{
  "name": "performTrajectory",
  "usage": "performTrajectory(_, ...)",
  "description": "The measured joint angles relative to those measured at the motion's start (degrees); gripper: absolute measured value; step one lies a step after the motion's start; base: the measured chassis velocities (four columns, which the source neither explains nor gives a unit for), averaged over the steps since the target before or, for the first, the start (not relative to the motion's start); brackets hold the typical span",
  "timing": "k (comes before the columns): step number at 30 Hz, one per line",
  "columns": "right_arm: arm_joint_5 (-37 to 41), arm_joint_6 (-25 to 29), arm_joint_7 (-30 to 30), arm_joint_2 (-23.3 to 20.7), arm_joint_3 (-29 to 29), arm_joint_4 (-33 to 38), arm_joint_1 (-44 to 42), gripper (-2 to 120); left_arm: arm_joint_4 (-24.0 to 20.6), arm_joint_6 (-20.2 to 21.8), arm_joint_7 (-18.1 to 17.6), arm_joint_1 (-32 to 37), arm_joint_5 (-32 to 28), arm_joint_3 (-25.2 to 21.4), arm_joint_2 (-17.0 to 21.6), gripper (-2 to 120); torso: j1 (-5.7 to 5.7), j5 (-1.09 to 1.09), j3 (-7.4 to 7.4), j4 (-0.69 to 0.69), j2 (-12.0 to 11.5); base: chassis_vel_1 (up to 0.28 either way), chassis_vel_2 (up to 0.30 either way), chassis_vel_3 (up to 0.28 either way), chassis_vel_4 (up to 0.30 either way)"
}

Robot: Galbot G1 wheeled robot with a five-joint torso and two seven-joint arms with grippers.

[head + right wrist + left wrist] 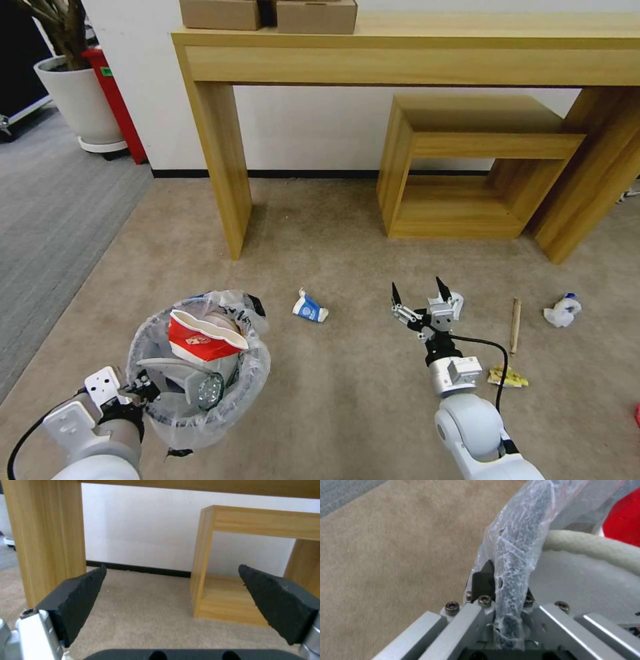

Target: Pick up the trash bin and place the garbage on the floor into it.

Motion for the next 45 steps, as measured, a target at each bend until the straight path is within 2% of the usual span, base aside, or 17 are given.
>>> performTrajectory(5,-0.6,1.6,-0.2,0.0,-0.5,-1.2,0.8,100,0.2,-0.2,-1.2,0.0,0.0,0.5,-0.3,0,0.01,-0.01,0.0,0.0,0.0,-0.089,0.104,0.121,-0.105)
performTrajectory(25,-2.4,2.9,-1.2,-0.2,-0.4,-4.4,2.4,100,0.6,-1.4,-2.1,-0.2,0.2,2.2,-0.3,0,-0.01,0.0,-0.01,0.0,0.0,-0.001,0.003,0.004,-0.003)
performTrajectory(45,-2.6,3.4,-1.2,-0.2,-0.3,-4.6,2.2,100,0.6,-1.4,-1.8,0.7,2.0,3.1,-0.6,0,0.0,0.0,-0.01,-0.02,0.0,-0.081,-0.091,-0.092,-0.079)
